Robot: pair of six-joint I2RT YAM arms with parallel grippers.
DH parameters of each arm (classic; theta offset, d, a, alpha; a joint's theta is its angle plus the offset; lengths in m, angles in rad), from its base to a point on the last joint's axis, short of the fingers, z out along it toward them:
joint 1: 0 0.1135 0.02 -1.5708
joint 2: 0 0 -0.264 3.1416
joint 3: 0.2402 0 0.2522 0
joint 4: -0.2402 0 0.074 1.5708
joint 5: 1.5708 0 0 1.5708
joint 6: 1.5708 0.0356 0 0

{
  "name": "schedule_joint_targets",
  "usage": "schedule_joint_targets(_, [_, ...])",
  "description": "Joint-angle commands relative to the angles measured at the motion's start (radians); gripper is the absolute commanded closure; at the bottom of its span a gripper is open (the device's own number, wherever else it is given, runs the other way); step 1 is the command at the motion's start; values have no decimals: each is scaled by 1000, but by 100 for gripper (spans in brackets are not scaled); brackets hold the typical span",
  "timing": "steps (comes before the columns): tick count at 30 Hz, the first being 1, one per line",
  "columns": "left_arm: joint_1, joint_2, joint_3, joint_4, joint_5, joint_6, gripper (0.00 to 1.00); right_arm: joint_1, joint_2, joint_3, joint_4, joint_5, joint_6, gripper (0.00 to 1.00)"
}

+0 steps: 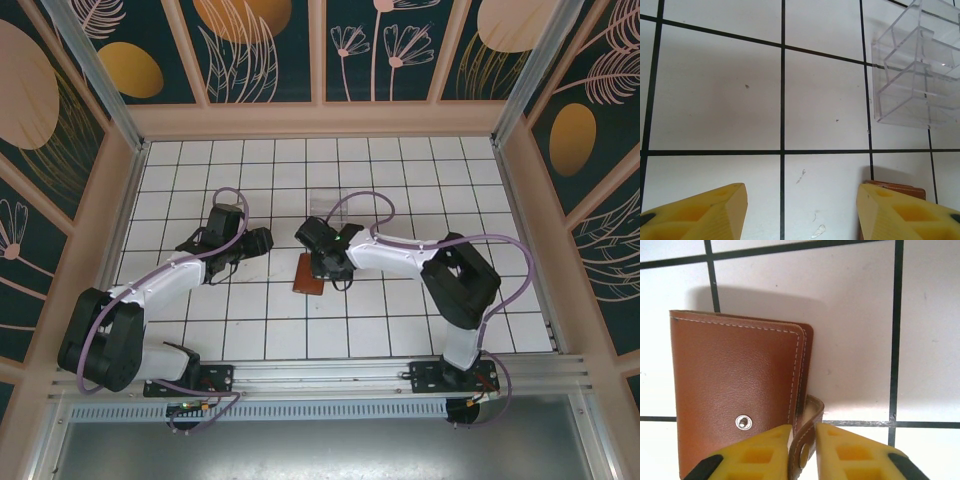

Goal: Take the credit cards out of the card holder

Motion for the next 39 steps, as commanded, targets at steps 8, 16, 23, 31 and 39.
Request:
schedule_joint_targets(8, [-54,24,59,-40,83,-10,39,10,-61,33,-19,44,7,96])
schedule_joint_targets(16, [-119,26,29,-33,153,-55,41,24,-94,70,16,4,7,100])
schedule_joint_targets(23, [-121,48,24,-33,183,-51,41,39,-101,99,21,-4,-7,100])
schedule_joint_targets(31, [-122,75,40,-24,224,-39,39,50,-129,107,37,5,-15,100])
schedule_joint_targets(39, [-122,92,51,-8,264,-33,29,52,-148,100,46,12,-19,100])
